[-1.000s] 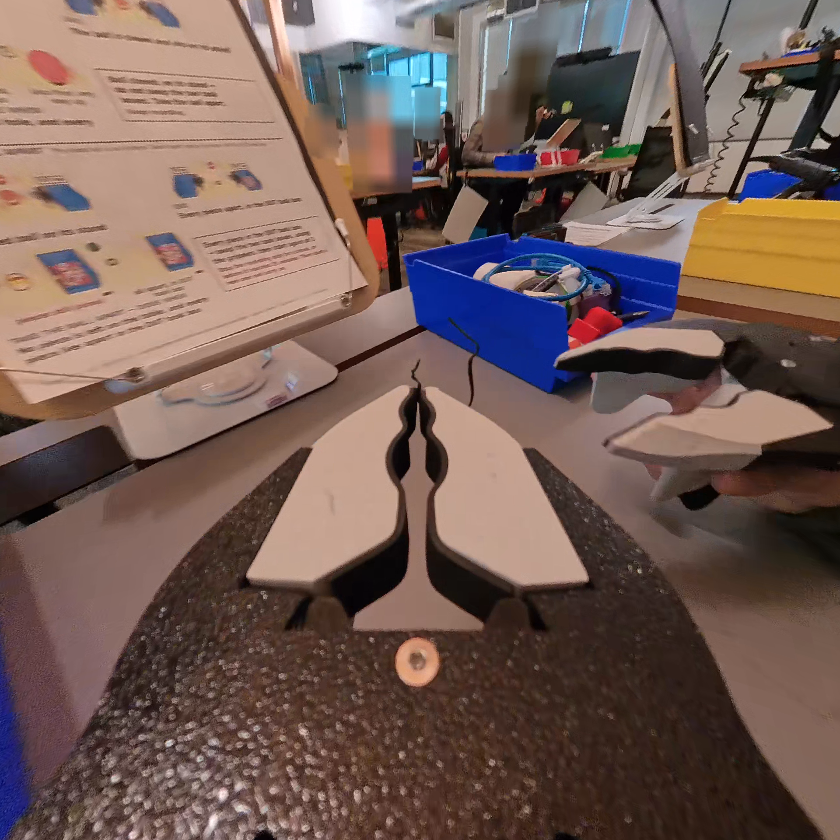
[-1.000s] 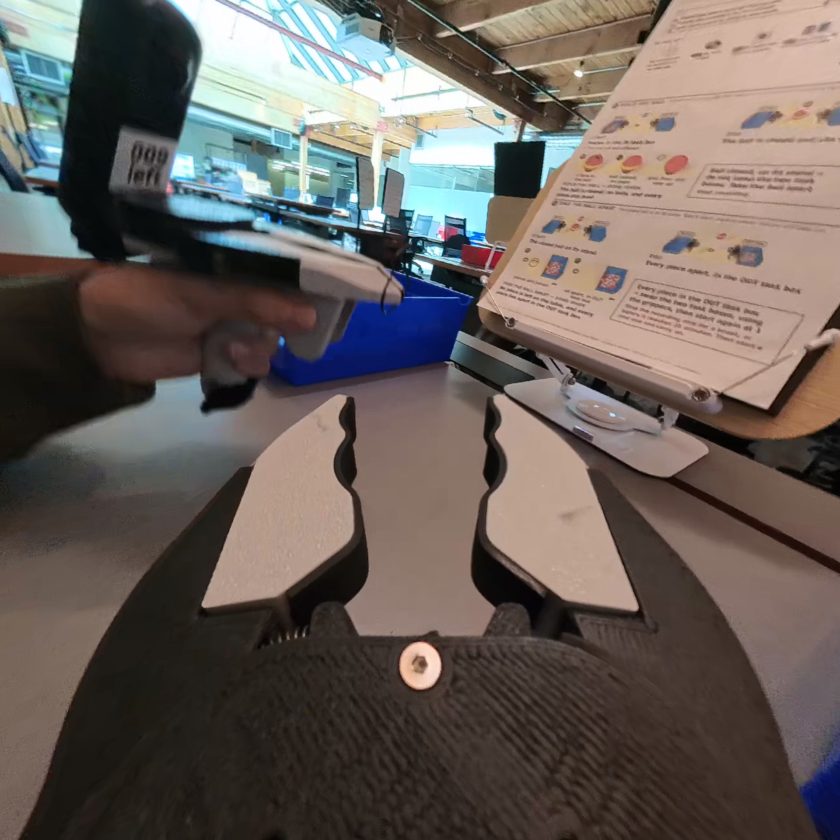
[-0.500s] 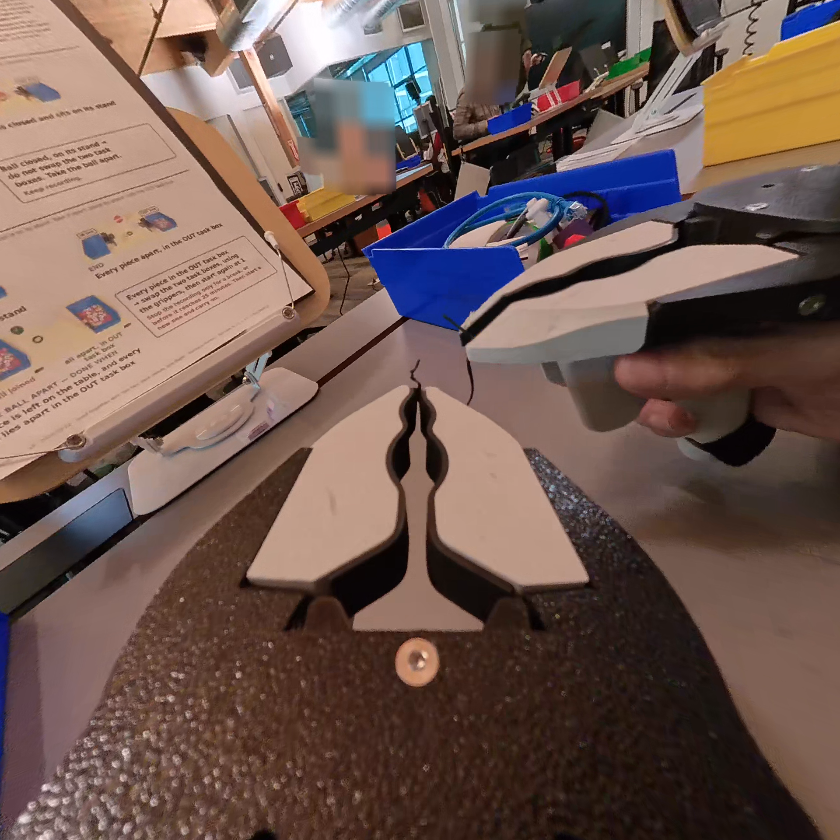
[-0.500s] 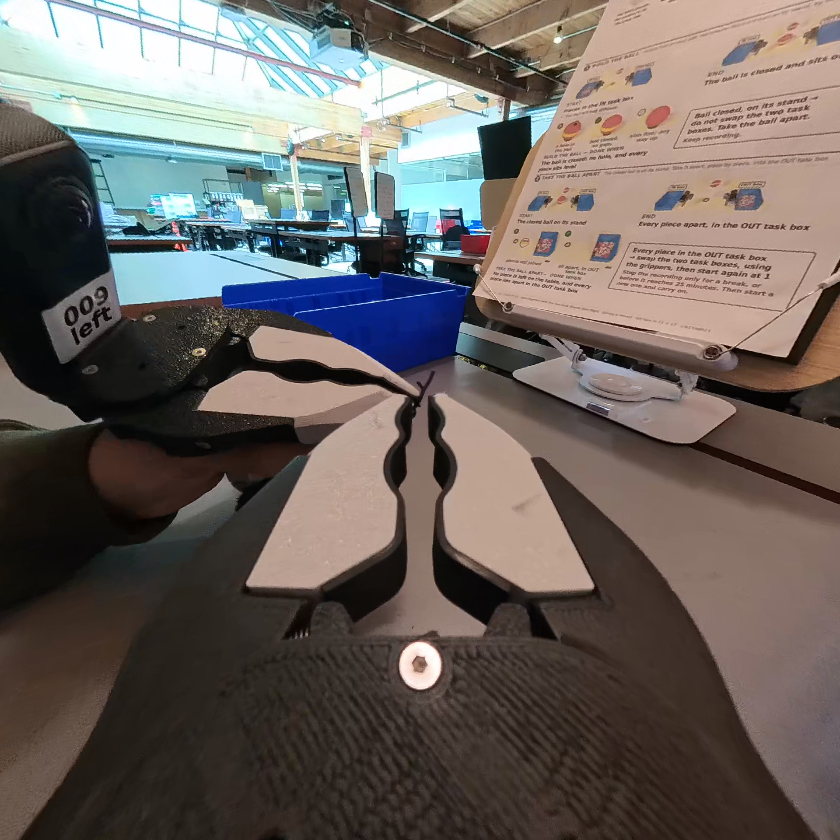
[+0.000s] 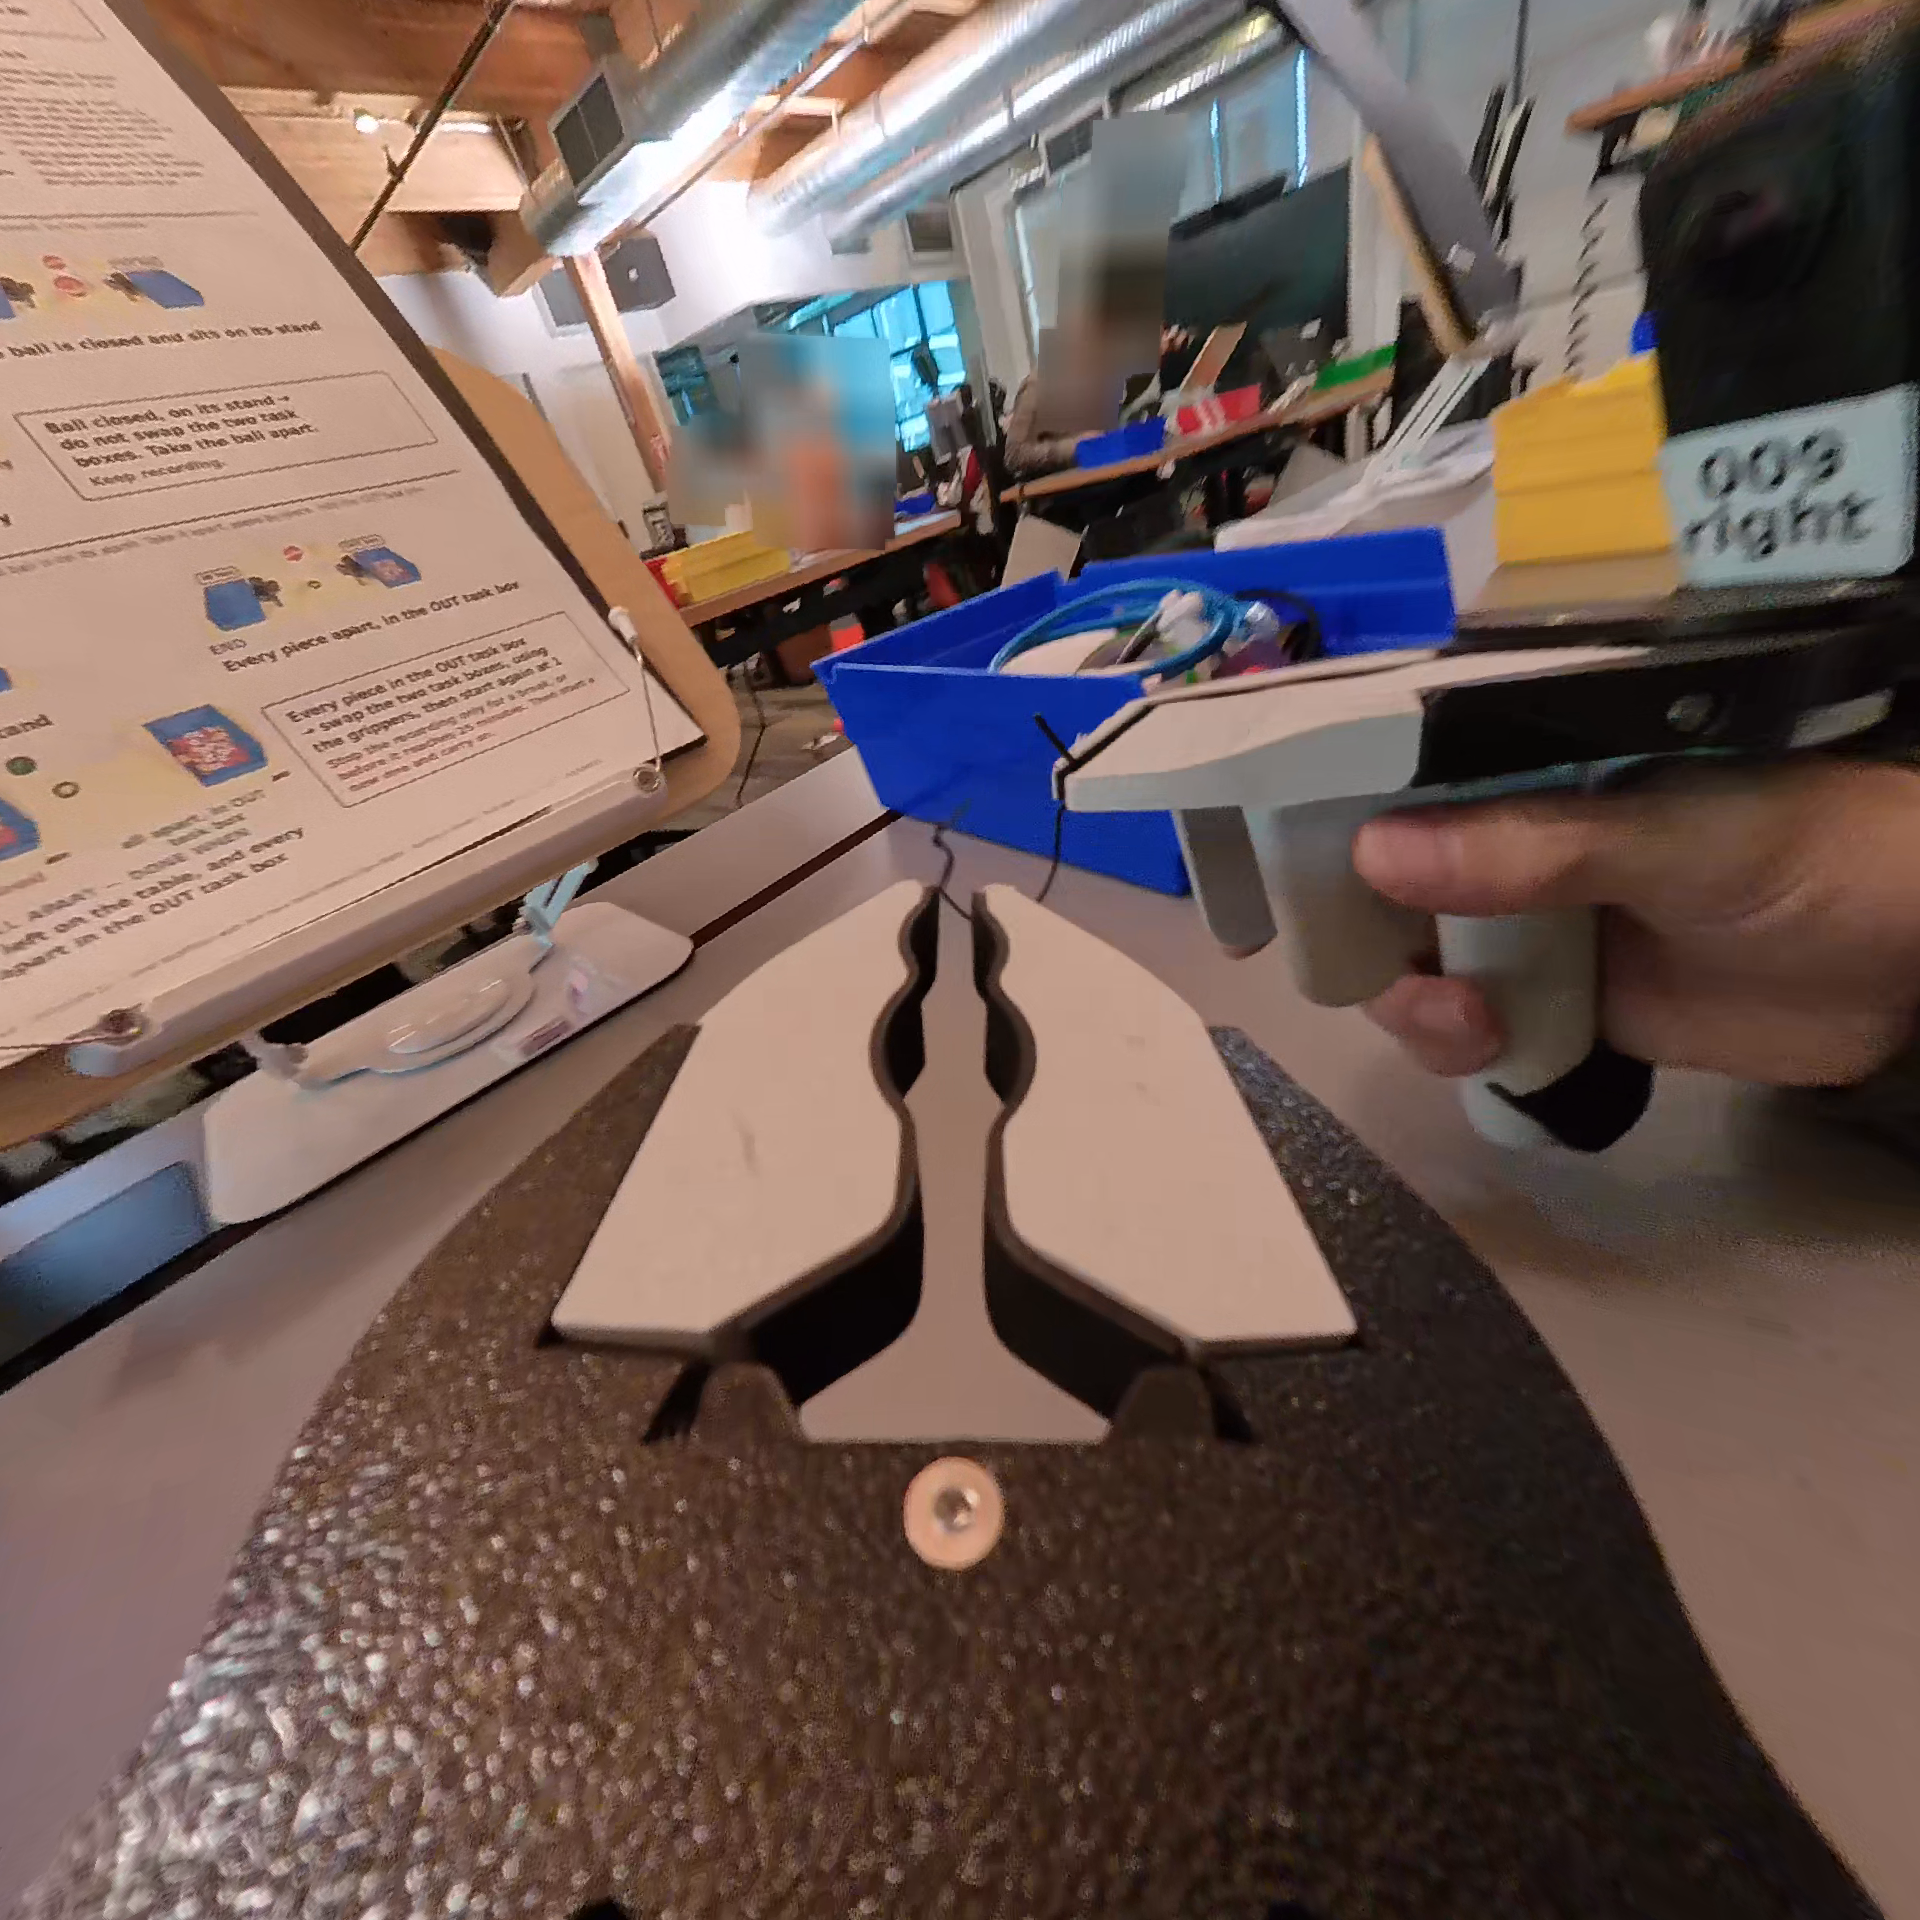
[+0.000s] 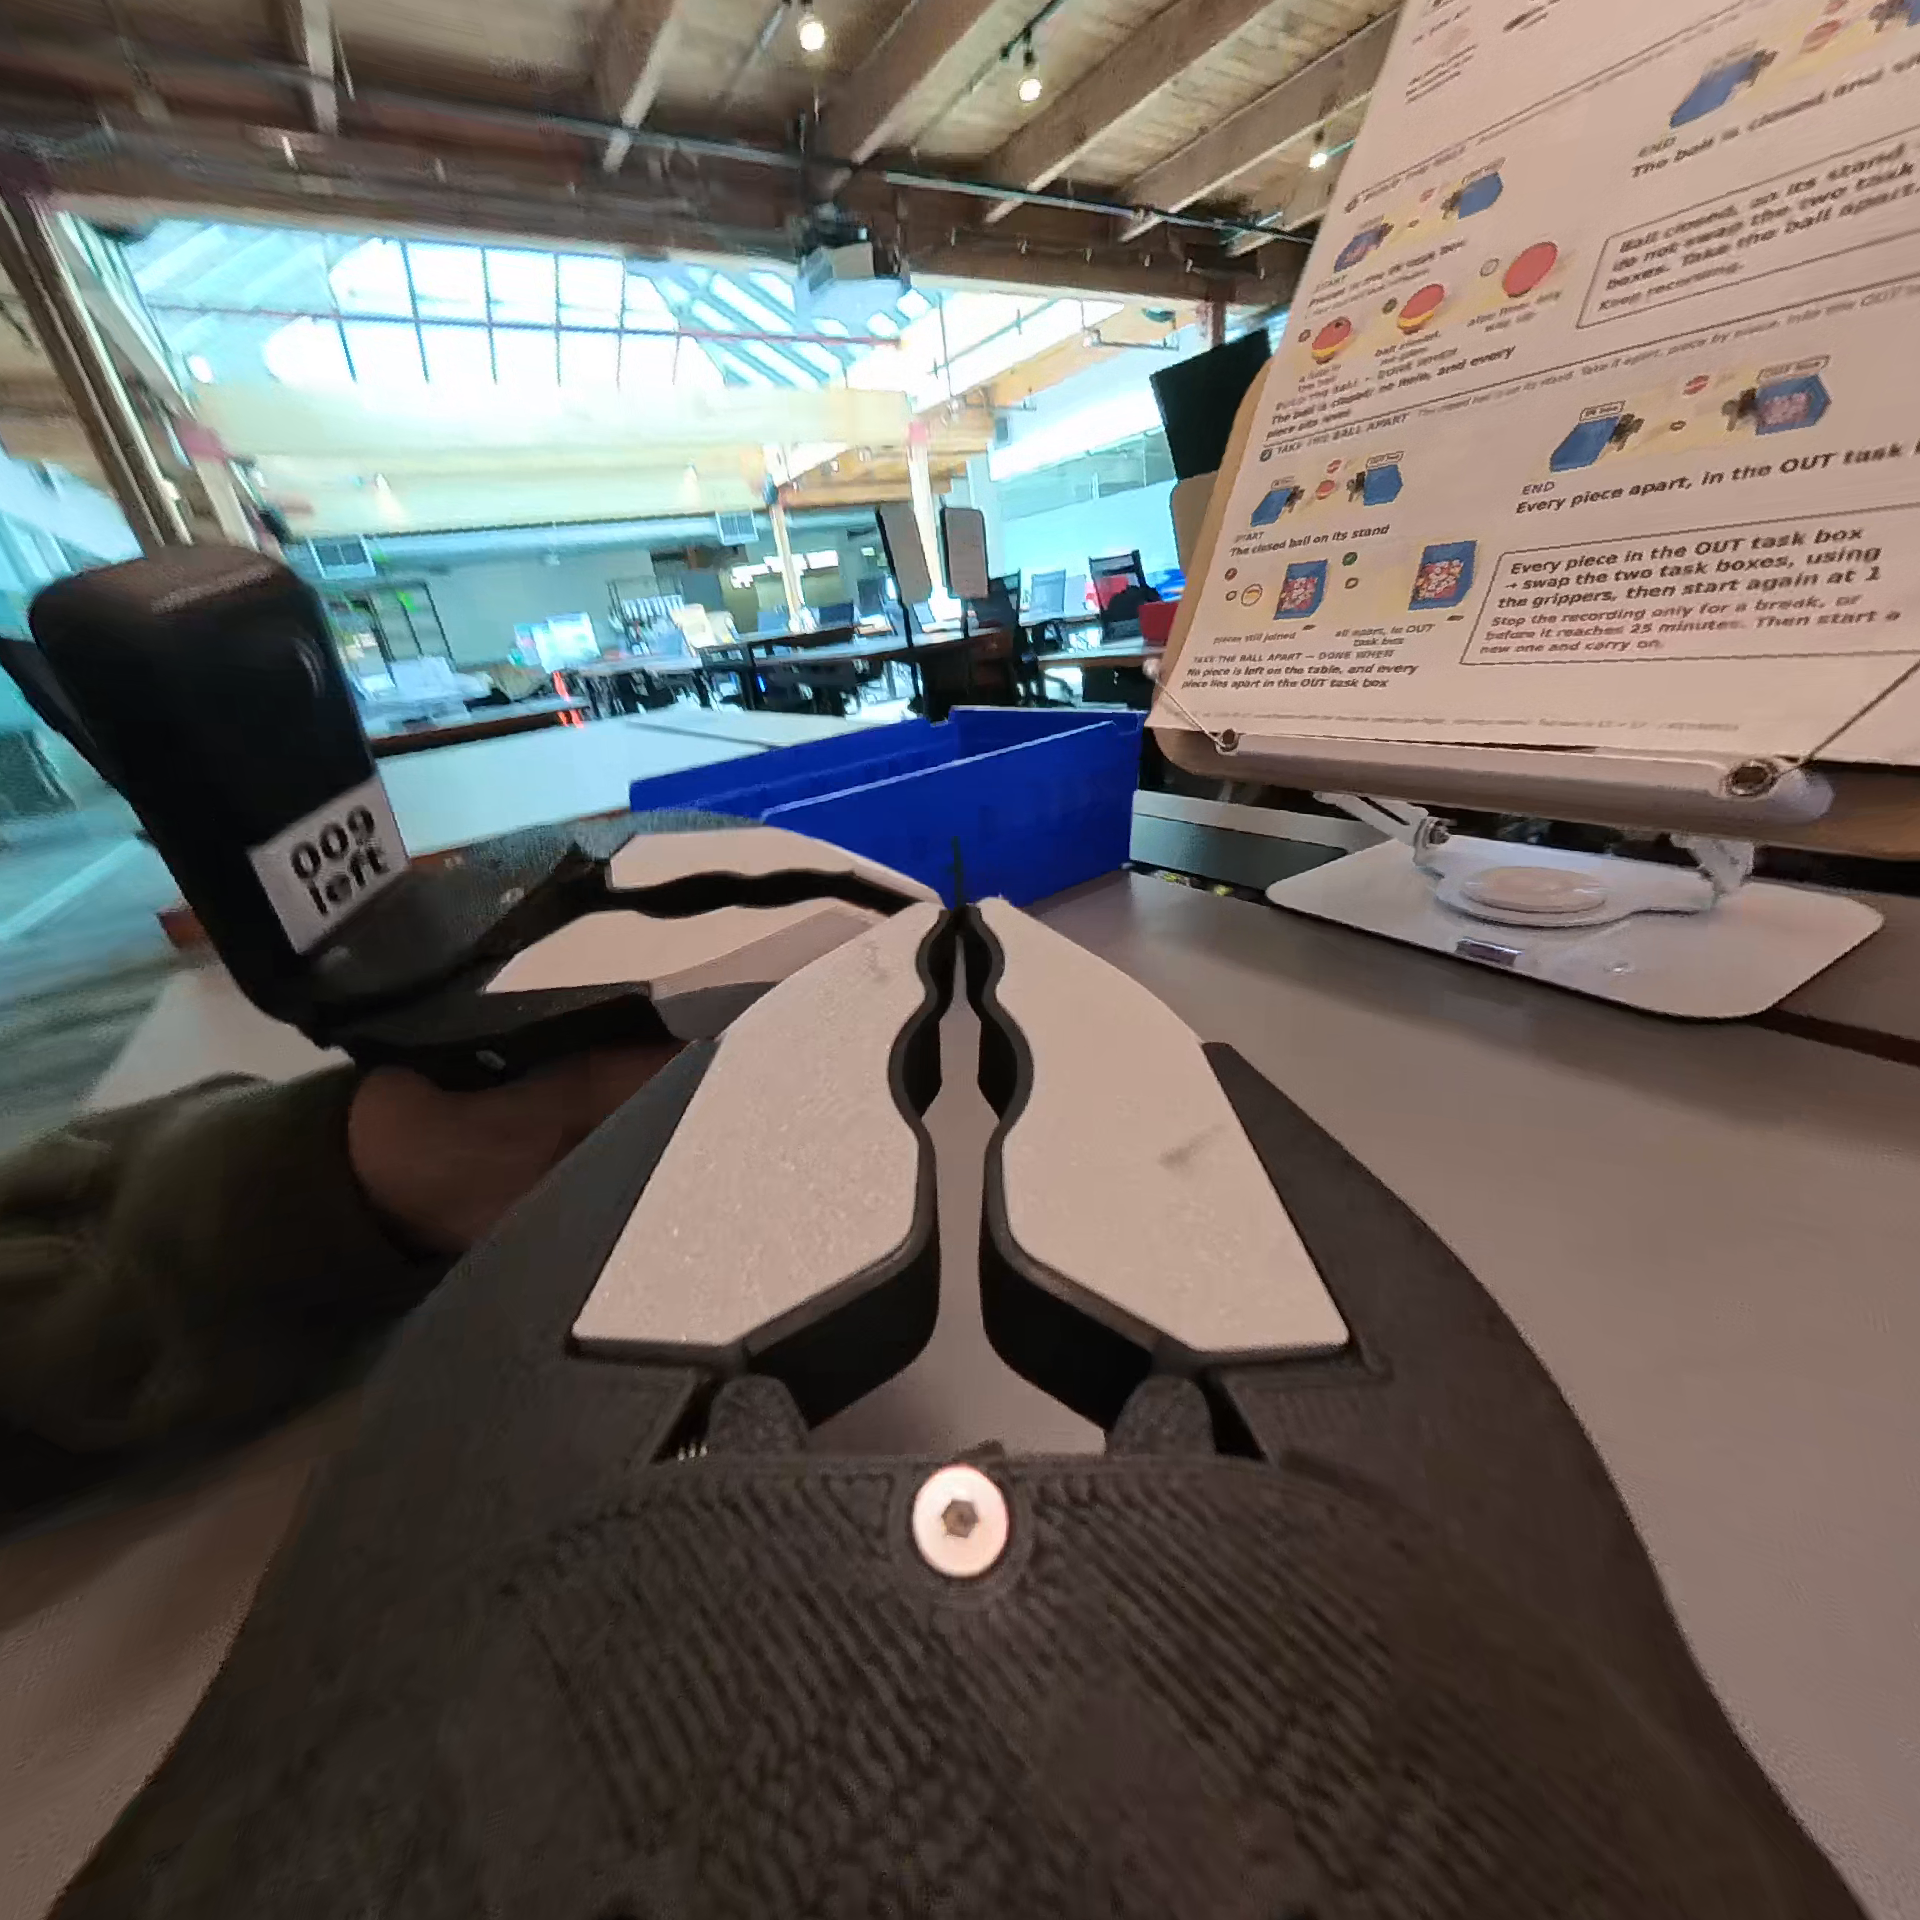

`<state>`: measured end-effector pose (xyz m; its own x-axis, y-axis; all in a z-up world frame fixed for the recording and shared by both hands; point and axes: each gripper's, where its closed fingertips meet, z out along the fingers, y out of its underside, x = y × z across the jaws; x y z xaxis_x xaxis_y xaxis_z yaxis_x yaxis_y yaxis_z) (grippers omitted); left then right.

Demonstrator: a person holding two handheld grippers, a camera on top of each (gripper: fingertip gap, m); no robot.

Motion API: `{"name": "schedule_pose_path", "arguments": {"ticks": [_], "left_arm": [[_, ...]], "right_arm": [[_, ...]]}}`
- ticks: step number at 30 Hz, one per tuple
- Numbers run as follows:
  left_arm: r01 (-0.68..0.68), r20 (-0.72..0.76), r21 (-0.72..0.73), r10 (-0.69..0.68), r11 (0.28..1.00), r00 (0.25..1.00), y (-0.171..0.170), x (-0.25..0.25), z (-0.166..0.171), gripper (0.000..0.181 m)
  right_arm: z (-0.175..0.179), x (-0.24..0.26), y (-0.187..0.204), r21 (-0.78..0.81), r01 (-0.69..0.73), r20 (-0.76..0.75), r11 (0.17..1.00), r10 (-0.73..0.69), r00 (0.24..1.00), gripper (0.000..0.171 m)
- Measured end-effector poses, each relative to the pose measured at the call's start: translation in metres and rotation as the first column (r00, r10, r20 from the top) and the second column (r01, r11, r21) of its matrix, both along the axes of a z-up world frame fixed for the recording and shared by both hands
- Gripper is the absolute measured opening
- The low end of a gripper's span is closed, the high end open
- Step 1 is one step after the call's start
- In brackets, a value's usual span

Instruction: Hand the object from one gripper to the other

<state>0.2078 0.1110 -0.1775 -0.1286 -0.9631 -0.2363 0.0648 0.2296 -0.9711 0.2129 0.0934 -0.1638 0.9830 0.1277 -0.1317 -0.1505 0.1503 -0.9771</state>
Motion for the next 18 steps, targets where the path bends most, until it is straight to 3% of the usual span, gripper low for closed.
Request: {"name": "schedule_pose_path", "arguments": {"ticks": [1, 5, 7, 10, 12, 13, 18], "left_arm": [[0.023, 0.013, -0.034, -0.023, 0.999, 1.000, -0.001, -0.001, 0.003, 0.010], [0.122, 0.013, -0.206, -0.122, 0.971, 0.992, -0.006, -0.002, 0.004, 0.029], [0.185, -0.005, -0.348, -0.199, 0.919, 0.980, -0.011, -0.001, 0.000, 0.033], [0.348, 0.055, -0.600, -0.396, 0.721, 0.916, -0.025, -0.004, 0.003, 0.033], [0.417, 0.129, -0.700, -0.472, 0.580, 0.872, -0.029, -0.007, 0.010, 0.031], [0.438, 0.155, -0.717, -0.489, 0.542, 0.858, -0.030, -0.008, 0.012, 0.026], [0.458, 0.177, -0.694, -0.485, 0.555, 0.857, -0.032, -0.011, 0.016, 0.015]], "right_arm": [[0.002, 0.003, -0.001, 0.014, -0.004, -0.041, 1.000, 0.004, 0.999, 0.001], [0.009, 0.014, -0.007, 0.085, -0.027, -0.193, 0.996, 0.043, 0.980, 0.001], [0.016, 0.018, -0.012, 0.151, -0.048, -0.269, 0.987, 0.087, 0.959, 0.000], [0.026, 0.016, -0.018, 0.258, -0.126, -0.384, 0.958, 0.222, 0.896, 0.001], [0.028, 0.014, -0.019, 0.297, -0.164, -0.431, 0.940, 0.286, 0.856, 0.001], [0.028, 0.012, -0.018, 0.305, -0.182, -0.442, 0.935, 0.308, 0.843, 0.001], [0.026, -0.003, -0.014, 0.289, -0.253, -0.418, 0.923, 0.360, 0.834, 0.001]]}}
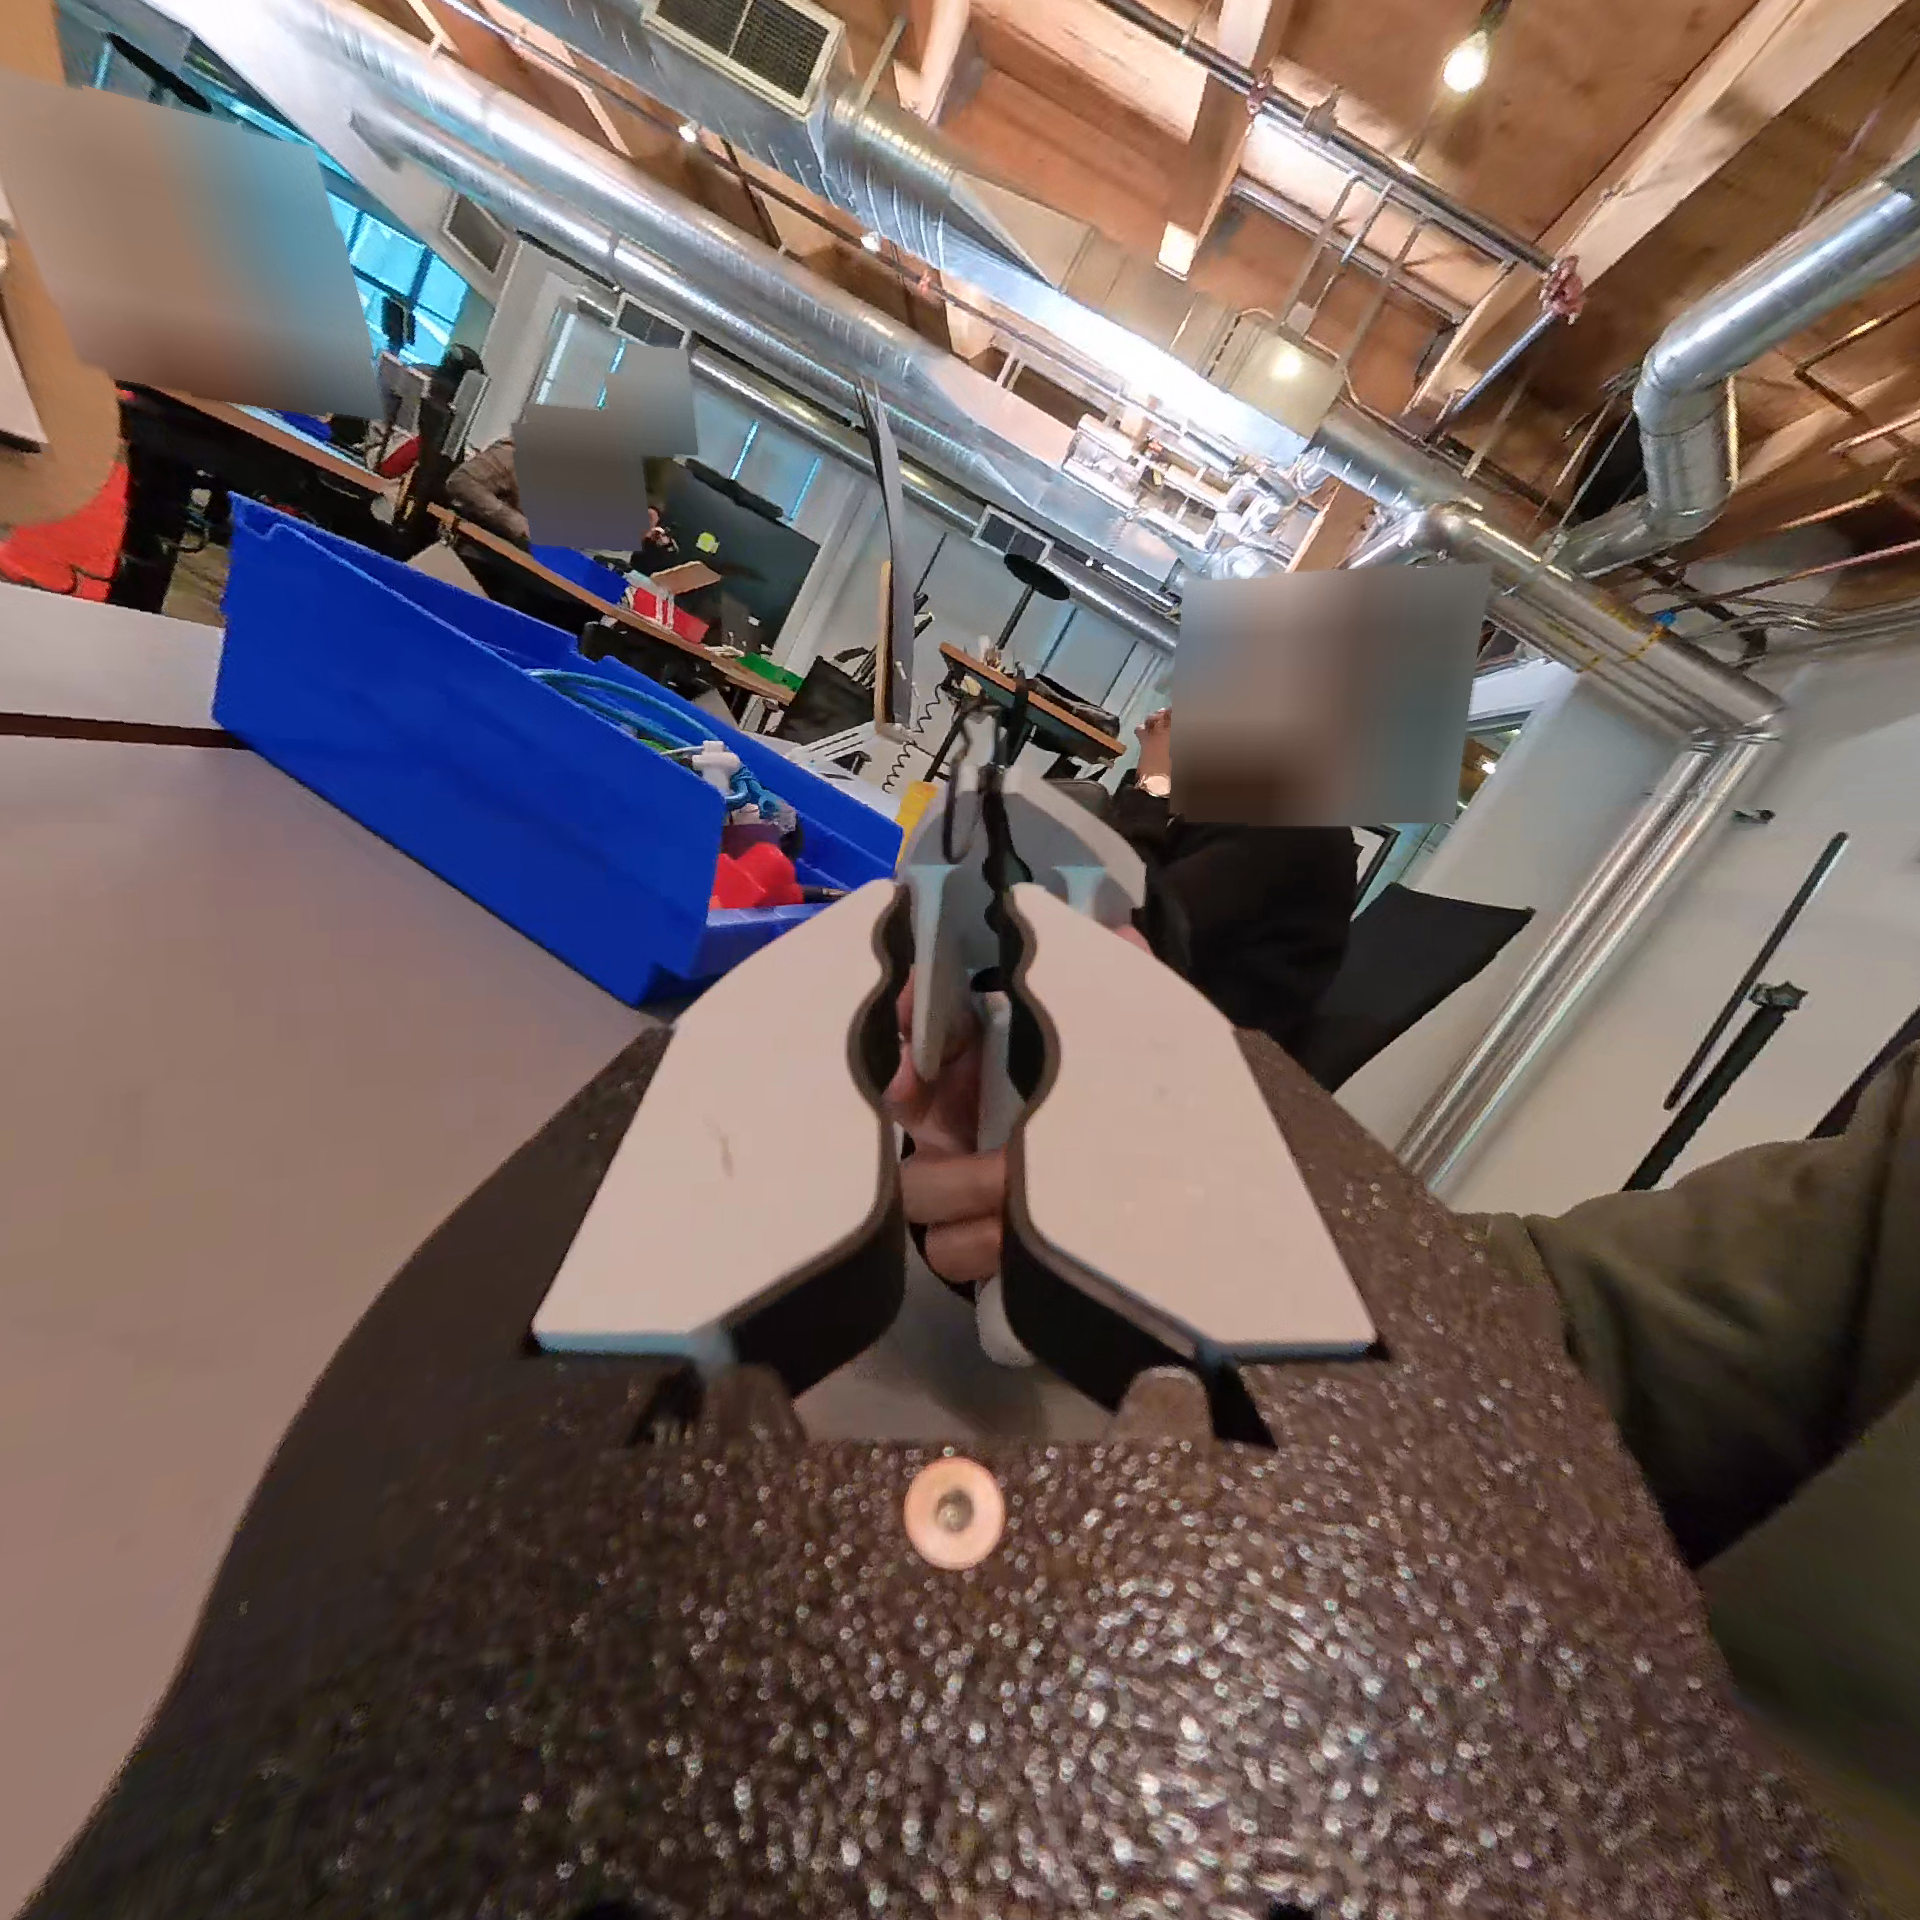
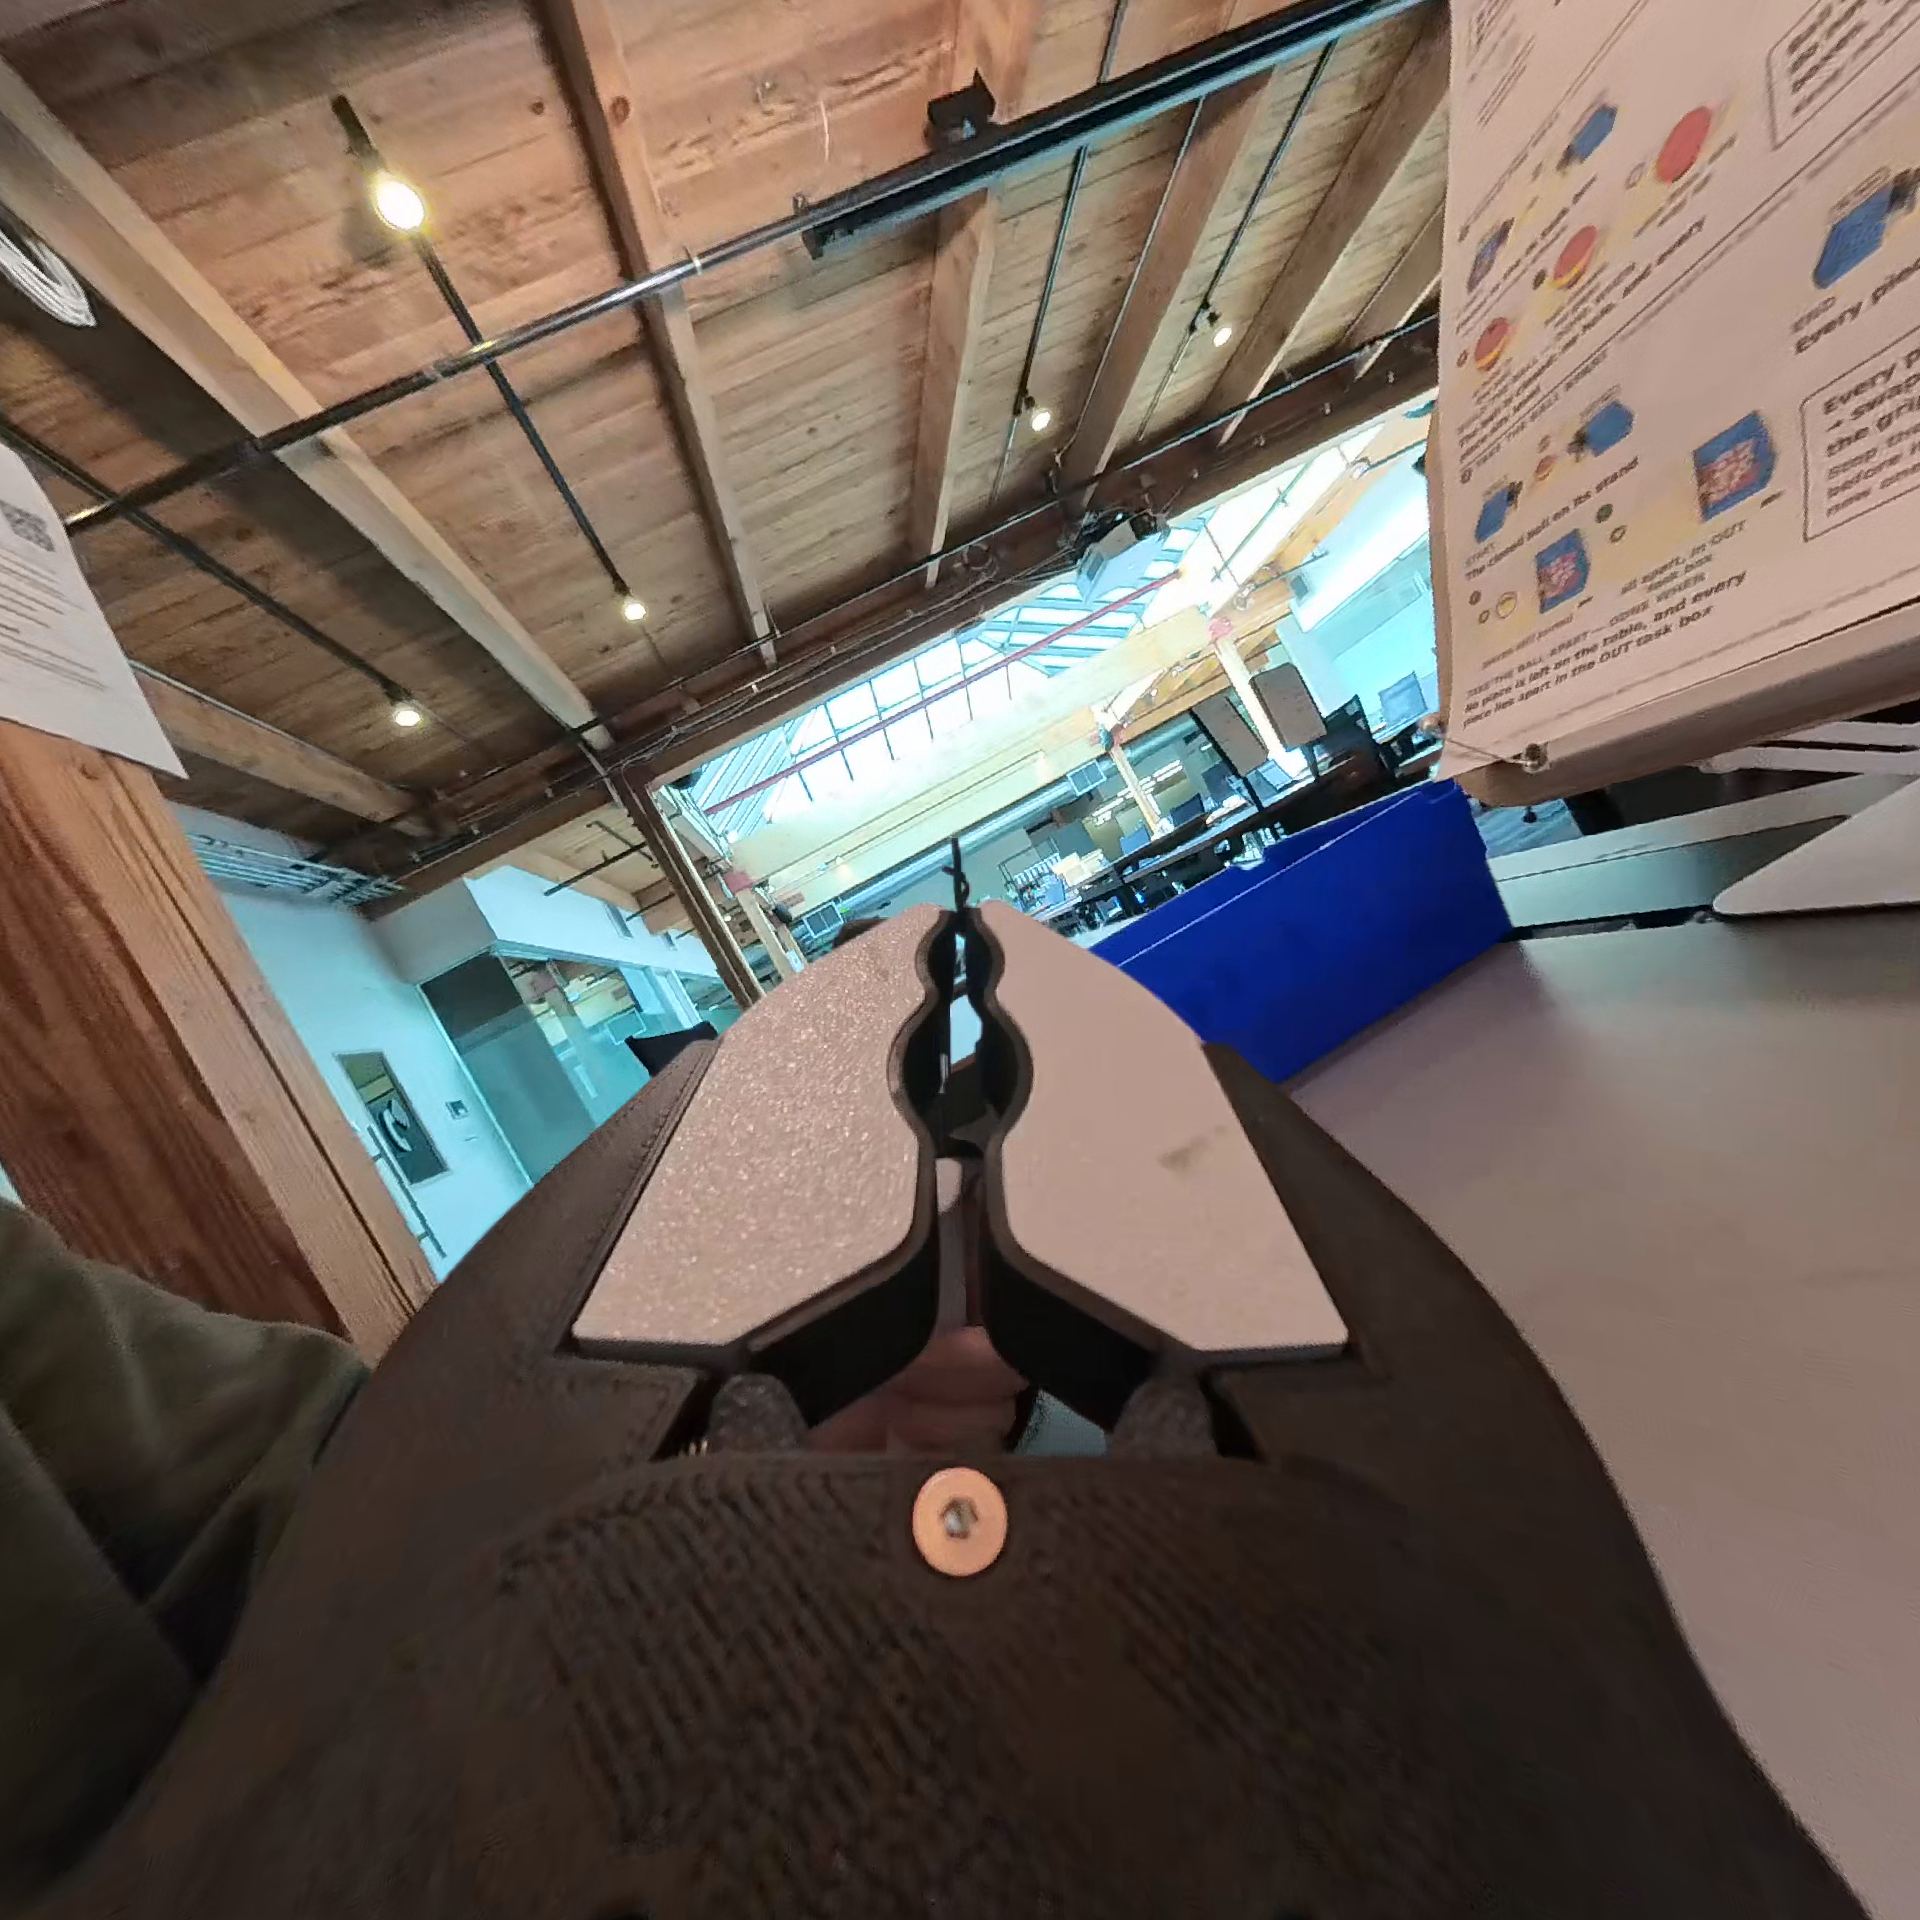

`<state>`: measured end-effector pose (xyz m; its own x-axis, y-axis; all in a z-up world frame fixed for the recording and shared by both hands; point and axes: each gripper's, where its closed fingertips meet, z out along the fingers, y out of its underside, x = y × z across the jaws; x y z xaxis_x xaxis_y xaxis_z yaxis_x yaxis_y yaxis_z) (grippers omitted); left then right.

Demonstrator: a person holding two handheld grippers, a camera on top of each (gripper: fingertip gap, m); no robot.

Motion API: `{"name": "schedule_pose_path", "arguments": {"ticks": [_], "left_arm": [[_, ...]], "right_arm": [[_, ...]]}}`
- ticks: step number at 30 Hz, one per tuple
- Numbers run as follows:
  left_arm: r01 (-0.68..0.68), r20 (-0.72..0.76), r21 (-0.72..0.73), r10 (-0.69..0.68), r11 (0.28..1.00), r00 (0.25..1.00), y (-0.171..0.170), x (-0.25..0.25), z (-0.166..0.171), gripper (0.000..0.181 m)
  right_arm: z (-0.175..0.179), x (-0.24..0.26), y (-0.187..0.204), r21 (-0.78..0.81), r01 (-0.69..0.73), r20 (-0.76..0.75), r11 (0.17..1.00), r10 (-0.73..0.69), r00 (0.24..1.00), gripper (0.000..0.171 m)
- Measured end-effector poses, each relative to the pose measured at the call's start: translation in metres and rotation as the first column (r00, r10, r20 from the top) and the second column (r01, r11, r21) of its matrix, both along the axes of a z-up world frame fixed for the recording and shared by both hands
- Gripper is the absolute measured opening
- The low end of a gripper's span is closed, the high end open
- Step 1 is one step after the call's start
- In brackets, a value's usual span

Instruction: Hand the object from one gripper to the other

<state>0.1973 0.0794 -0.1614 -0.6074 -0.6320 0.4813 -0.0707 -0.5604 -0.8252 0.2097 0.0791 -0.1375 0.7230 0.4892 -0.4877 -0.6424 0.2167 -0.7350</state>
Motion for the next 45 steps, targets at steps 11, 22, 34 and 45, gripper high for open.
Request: {"name": "schedule_pose_path", "arguments": {"ticks": [11, 22, 34, 45], "left_arm": [[-0.003, 0.005, -0.020, 0.003, 1.000, 1.000, 0.002, 0.000, 0.001, 0.005], [-0.033, -0.001, 0.038, 0.033, 0.999, 0.999, 0.002, 0.001, -0.002, 0.001], [-0.059, -0.123, 0.874, 0.338, 0.483, 0.933, 0.036, 0.002, -0.076, 0.000], [-0.081, -0.052, 0.918, 0.320, 0.389, 0.946, 0.022, 0.005, -0.076, 0.000]], "right_arm": [[-0.005, -0.006, 0.004, -0.025, -0.006, 0.042, 1.000, 0.007, 0.999, 0.001], [-0.009, -0.008, 0.006, -0.056, 0.002, 0.077, 0.998, 0.002, 0.997, 0.002], [-0.054, -0.014, 0.014, 0.105, 0.443, 0.974, 0.890, -0.183, 0.135, 0.029], [-0.071, -0.008, 0.021, 0.120, 0.517, 0.993, 0.848, -0.110, -0.051, 0.010]]}}
